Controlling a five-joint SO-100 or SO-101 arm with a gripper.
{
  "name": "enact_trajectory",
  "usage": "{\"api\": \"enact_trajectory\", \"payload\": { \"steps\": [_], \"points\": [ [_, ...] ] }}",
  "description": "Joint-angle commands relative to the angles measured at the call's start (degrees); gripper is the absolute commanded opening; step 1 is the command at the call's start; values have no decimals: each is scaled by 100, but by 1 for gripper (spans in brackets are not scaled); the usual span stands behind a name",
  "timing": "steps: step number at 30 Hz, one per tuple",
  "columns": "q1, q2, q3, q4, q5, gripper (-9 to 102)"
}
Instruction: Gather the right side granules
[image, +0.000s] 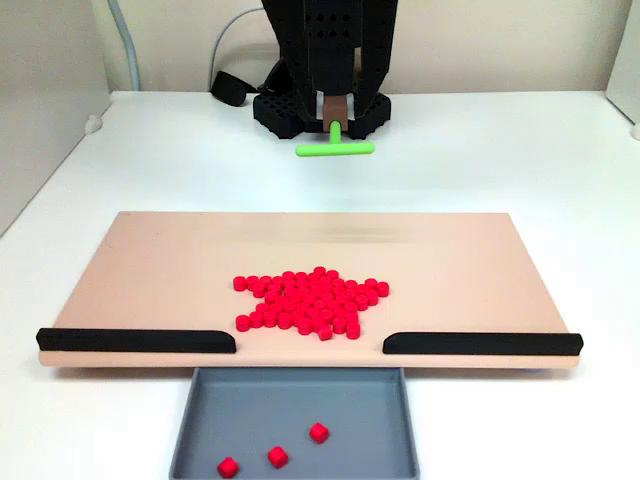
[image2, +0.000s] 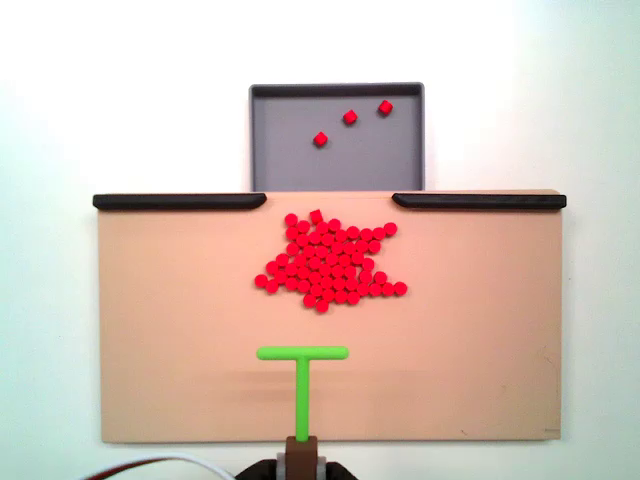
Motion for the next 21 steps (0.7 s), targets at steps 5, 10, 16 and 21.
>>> {"api": "enact_trajectory", "payload": {
  "steps": [5, 10, 16, 21],
  "points": [
    [53, 62, -132, -26, -18, 0],
    [0, 88, -132, -26, -53, 0],
    [62, -35, -132, -26, -167, 0],
    [70, -185, -132, -26, -413, 0]
  ]
}}
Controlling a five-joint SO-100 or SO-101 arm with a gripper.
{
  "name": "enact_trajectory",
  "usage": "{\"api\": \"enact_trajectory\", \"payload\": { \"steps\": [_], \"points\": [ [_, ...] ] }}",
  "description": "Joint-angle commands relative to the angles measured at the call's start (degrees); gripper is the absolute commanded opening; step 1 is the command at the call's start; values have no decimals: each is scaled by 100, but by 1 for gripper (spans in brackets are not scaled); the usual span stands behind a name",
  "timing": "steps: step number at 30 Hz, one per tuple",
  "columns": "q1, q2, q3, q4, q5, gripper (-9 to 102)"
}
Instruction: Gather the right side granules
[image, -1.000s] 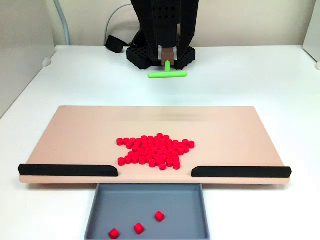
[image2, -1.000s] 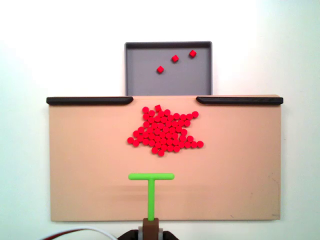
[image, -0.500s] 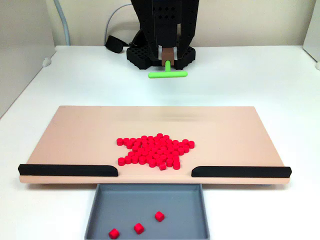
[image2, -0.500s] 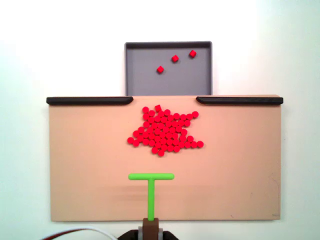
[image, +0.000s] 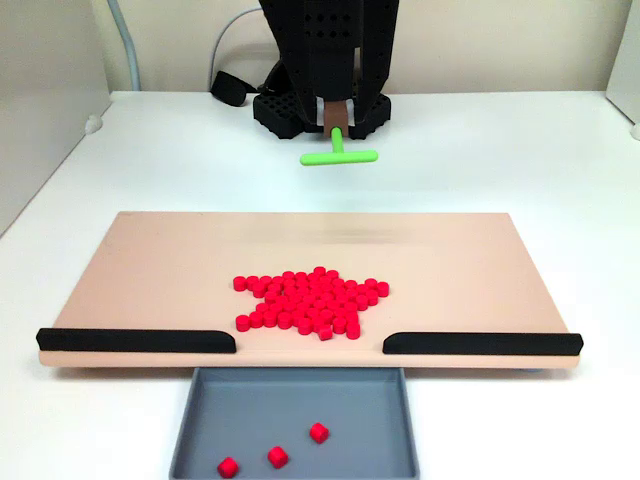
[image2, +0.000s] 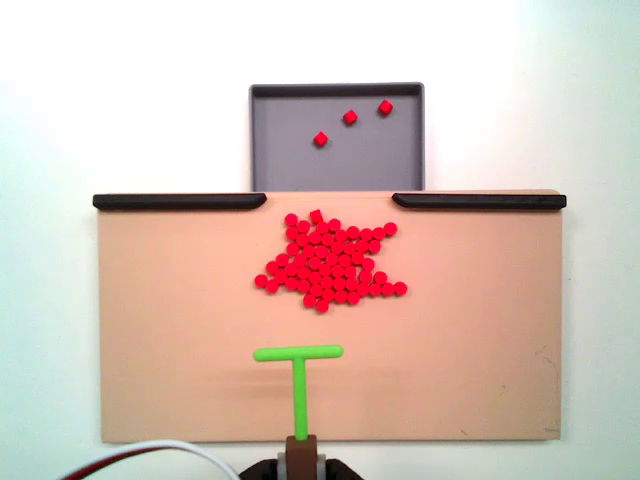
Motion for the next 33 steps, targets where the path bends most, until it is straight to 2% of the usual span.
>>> {"api": "enact_trajectory", "payload": {
  "steps": [1, 13, 17, 23, 29, 33],
  "points": [
    [70, 0, -132, -26, -105, 0],
    [79, 44, -132, -26, -132, 0],
    [316, 26, -132, -141, -589, 0],
    [949, -158, -167, -747, -2039, 0],
    [1538, -466, -176, -686, -4588, 0],
    [2013, -475, -176, -686, -6636, 0]
  ]
}}
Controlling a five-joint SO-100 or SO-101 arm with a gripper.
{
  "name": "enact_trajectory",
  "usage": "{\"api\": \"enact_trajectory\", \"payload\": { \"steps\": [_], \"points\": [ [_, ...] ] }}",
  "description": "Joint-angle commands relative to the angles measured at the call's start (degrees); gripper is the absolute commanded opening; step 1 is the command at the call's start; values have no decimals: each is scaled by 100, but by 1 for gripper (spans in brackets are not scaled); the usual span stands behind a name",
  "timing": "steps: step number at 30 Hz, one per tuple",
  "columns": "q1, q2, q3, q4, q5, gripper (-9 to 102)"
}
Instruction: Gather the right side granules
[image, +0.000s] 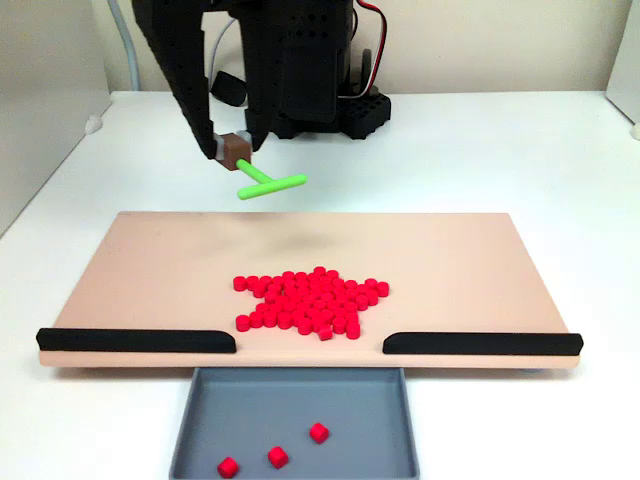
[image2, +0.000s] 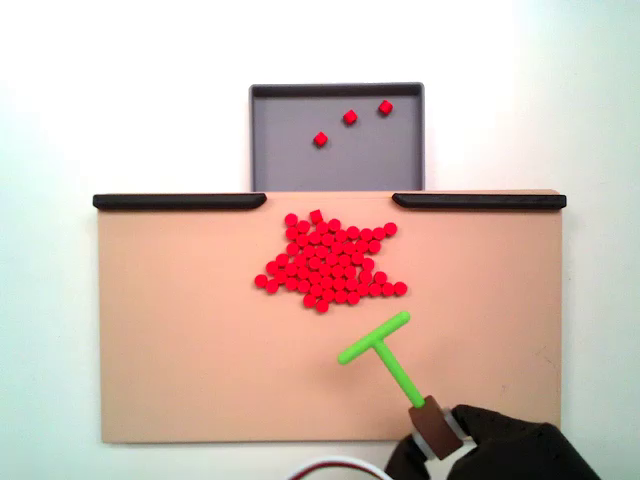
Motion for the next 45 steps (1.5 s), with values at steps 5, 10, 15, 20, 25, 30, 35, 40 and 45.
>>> {"api": "enact_trajectory", "payload": {
  "steps": [5, 10, 15, 20, 25, 30, 35, 40, 45],
  "points": [
    [870, -114, -229, -44, -4333, 0],
    [1099, -809, -1002, -44, -6082, 0],
    [1169, -1433, -1529, -44, -6908, 0],
    [1143, -1969, -1863, -176, -7497, 0],
    [1046, -2215, -1846, -396, -7515, 0],
    [993, -2329, -1767, -545, -7506, 0],
    [976, -2514, -1767, -624, -7559, 0],
    [958, -2698, -1819, -765, -7576, 0],
    [888, -2839, -1854, -861, -7497, 0]
  ]
}}
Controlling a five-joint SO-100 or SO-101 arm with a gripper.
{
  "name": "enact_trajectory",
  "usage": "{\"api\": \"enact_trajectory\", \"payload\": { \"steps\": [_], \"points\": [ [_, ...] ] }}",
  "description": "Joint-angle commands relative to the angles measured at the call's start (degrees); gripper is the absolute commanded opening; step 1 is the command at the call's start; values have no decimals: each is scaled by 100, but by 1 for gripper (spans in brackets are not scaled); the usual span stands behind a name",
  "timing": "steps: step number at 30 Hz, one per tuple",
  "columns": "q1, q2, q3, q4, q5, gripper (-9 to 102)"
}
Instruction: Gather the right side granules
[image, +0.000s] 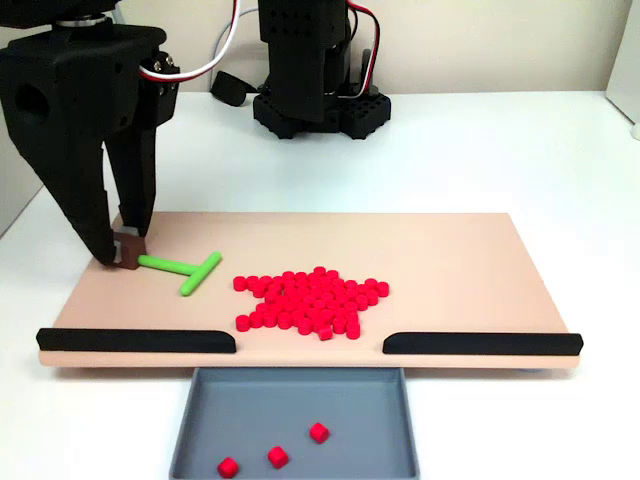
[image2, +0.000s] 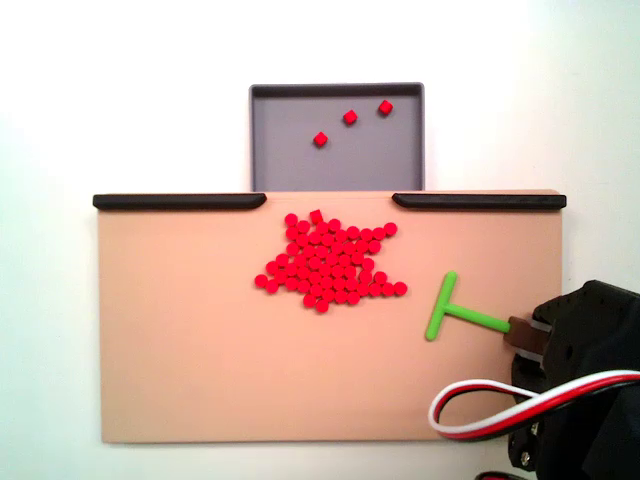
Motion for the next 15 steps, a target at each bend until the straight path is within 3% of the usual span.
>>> {"api": "enact_trajectory", "payload": {
  "steps": [1, 15],
  "points": [
    [-79, -70, -88, -79, -3146, 0],
    [-290, -202, 26, -88, -2830, 0]
  ]
}}
